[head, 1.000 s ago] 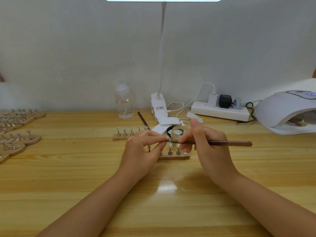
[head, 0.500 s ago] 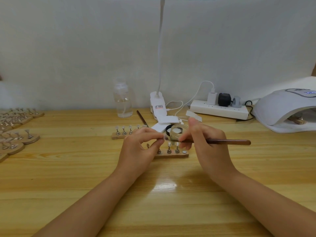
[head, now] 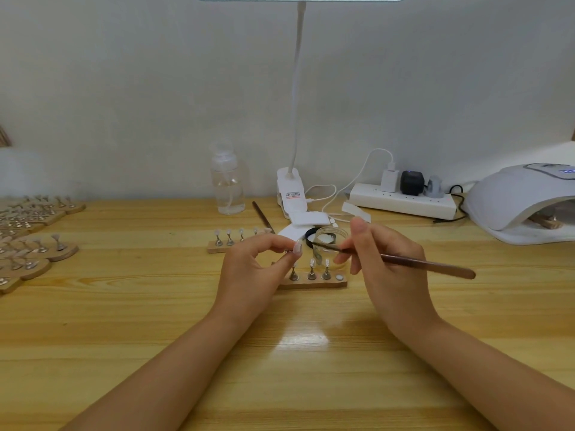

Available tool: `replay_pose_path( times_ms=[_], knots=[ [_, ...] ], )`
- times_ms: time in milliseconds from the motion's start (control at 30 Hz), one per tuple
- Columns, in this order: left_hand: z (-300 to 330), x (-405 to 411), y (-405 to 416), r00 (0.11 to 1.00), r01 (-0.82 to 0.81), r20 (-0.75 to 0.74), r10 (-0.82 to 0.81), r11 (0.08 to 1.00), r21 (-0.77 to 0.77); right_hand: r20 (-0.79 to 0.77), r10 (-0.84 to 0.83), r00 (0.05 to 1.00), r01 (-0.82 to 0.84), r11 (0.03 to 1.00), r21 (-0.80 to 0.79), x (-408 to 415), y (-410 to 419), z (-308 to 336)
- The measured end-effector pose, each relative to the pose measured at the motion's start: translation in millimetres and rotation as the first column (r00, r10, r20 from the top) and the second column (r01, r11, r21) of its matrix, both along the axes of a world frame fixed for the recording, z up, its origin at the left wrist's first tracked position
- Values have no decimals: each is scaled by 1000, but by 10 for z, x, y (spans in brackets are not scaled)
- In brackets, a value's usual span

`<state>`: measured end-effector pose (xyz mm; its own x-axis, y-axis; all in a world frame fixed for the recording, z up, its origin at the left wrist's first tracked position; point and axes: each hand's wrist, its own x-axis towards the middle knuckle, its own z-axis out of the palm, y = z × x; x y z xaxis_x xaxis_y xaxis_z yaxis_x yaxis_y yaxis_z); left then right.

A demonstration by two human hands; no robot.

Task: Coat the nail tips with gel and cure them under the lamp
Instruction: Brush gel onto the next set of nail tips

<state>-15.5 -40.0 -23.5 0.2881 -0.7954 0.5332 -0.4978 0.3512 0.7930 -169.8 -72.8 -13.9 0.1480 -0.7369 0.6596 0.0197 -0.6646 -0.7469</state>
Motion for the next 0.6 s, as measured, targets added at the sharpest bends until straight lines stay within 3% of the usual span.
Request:
replay_pose_path(
  times_ms=[200, 300, 433, 600],
  knots=[
    [5, -4, -4, 1000, 3, 4, -3, 1000, -15, -145, -27, 989, 7, 991, -137, 37, 13, -6],
    [-6, 3, -7, 1000, 4, 16, -4, 1000, -19, -104, 28, 994, -40, 992, -118, 27, -3, -34],
    [-14, 10, -20, 998, 16, 57, -14, 999, -41, -144, -46, 988, 14, 977, -213, 24, -1, -5],
    [-26, 17, -31, 998, 20, 68, -16, 998, -55, -83, 57, 995, -65, 993, -102, 40, 14, -37]
  ],
)
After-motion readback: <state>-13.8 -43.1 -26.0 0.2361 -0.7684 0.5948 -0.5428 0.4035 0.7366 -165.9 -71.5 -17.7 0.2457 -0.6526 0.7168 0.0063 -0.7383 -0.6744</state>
